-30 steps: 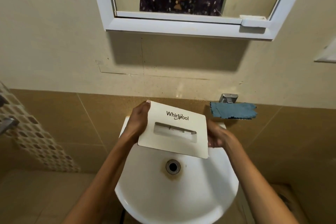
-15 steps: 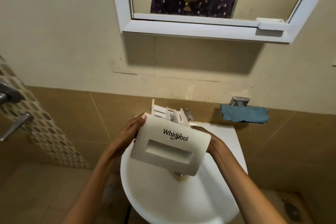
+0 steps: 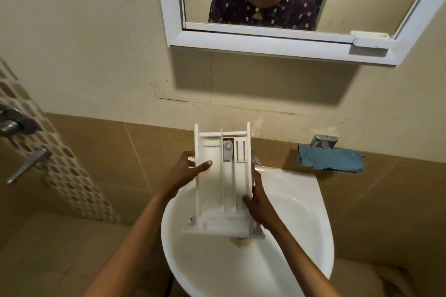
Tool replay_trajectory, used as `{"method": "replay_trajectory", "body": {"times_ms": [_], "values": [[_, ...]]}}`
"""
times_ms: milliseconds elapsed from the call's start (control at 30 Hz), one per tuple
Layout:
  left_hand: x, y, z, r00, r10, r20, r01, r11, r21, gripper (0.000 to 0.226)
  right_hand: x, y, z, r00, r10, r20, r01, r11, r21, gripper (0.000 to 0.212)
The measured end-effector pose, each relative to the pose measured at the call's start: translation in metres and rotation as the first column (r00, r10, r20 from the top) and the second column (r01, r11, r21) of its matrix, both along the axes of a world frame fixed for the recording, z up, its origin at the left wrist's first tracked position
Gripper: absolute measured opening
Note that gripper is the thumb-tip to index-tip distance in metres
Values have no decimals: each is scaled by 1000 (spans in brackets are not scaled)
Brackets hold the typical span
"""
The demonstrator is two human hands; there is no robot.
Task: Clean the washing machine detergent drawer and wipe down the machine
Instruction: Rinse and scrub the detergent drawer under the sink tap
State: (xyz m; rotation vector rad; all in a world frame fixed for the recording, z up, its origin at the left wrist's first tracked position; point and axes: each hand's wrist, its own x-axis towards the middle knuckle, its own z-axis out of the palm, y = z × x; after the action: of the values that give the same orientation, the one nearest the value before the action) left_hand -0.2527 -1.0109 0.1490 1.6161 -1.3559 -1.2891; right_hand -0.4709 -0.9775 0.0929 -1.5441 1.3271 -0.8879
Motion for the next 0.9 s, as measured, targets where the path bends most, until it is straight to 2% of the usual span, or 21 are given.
{"method": "replay_trajectory", "body": {"times_ms": [33,100,267,333,467,567,633,700,733,800,833,900], "values": [[-2,-2,-1,999,-21,-38,20,999,-44,83,1,2,-4,1000,-14,-20,14,1000,-21,77],[-8,-5,-3,992,-51,-113,38,992,-117,65,2,4,-13,999,-44,-28,43,998,-43,74],[-23,-5,-10,981,86,-176,-108,987,-119,30,-2,10,-31,997,-46,-65,45,999,-11,60],[-27,-2,-14,977,133,-166,-156,979,-135,29,-4,13,-34,997,-3,-73,2,1000,-7,57],[-30,5,-27,970,166,-178,-189,974,-123,39,-23,7,-40,978,196,-71,-187,975,118,79],[-31,13,-34,967,185,-178,-213,965,-155,38,-44,1,-45,959,283,11,-276,926,257,66],[-32,19,-38,957,217,-191,-249,954,-165,39,-51,-5,-52,988,148,43,-154,936,317,61],[-34,24,-41,950,239,-198,-276,944,-182,40,-54,-14,-65,976,-133,171,41,890,453,44],[-36,26,-42,948,251,-197,-288,939,-188,41,-54,-20,-74,912,-296,284,83,811,579,36],[-40,30,-42,942,277,-191,-314,928,-201,43,-48,-30,-88,724,-563,399,69,635,770,30],[-41,31,-44,939,288,-191,-325,922,-208,45,-44,-35,-93,659,-638,399,69,579,813,29],[-41,33,-47,931,309,-194,-346,916,-202,52,-36,-48,-93,588,-701,404,52,531,846,29]]}}
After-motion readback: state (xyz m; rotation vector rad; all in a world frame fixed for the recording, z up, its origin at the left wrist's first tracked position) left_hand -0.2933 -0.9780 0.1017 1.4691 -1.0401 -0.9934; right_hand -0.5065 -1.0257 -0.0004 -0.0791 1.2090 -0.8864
